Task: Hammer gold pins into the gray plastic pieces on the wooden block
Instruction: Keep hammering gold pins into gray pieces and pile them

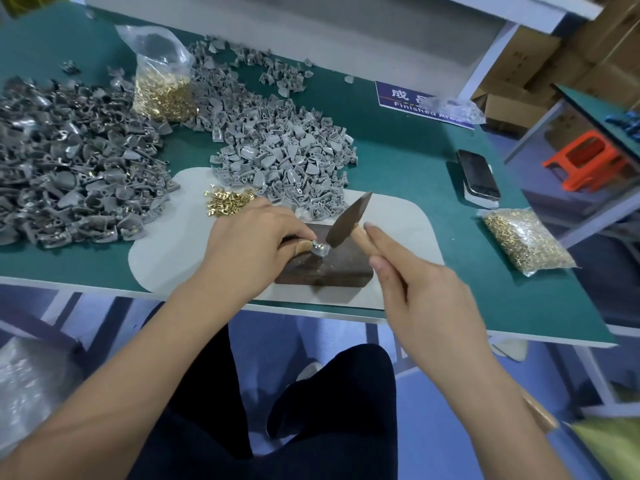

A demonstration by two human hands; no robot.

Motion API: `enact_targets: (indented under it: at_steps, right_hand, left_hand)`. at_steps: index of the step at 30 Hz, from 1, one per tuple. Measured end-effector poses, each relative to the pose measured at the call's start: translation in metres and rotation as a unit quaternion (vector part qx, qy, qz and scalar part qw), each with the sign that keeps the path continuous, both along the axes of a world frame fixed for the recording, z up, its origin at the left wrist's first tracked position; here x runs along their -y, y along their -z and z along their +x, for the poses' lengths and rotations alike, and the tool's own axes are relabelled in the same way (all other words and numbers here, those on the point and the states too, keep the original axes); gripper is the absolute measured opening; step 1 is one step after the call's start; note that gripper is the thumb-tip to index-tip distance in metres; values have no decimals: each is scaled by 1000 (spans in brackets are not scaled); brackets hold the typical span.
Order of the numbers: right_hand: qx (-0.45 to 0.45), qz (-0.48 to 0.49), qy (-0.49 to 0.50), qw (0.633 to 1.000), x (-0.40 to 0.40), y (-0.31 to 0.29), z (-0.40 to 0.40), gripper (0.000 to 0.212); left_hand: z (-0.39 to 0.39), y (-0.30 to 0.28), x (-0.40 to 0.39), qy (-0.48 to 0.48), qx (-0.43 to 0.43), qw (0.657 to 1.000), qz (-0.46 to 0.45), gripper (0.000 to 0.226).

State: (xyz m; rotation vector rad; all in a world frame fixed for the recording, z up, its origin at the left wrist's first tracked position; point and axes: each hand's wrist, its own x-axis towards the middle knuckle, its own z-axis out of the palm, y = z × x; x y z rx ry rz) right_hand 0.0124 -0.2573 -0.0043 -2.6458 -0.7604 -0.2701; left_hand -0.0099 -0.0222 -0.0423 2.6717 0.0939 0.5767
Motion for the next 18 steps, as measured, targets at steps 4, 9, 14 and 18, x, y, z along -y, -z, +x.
enact_targets:
  at_steps: [4,9,14,18]
  right_hand:
    - [24,114,25,993,4,-1,2,41]
    - [-19,-11,-6,1000,-2,2,-5,40]
    - [45,114,18,992,2,-5,0,42]
    - [-12,18,-7,1000,-5,1,-9,43]
  left_hand:
    - [0,1,1,-1,6,1000,-9,13]
    - [0,0,2,0,11,1000,2,14]
    - [-1,0,2,1,16,1000,-6,12]
    - [-1,0,2,1,13,1000,-4,12]
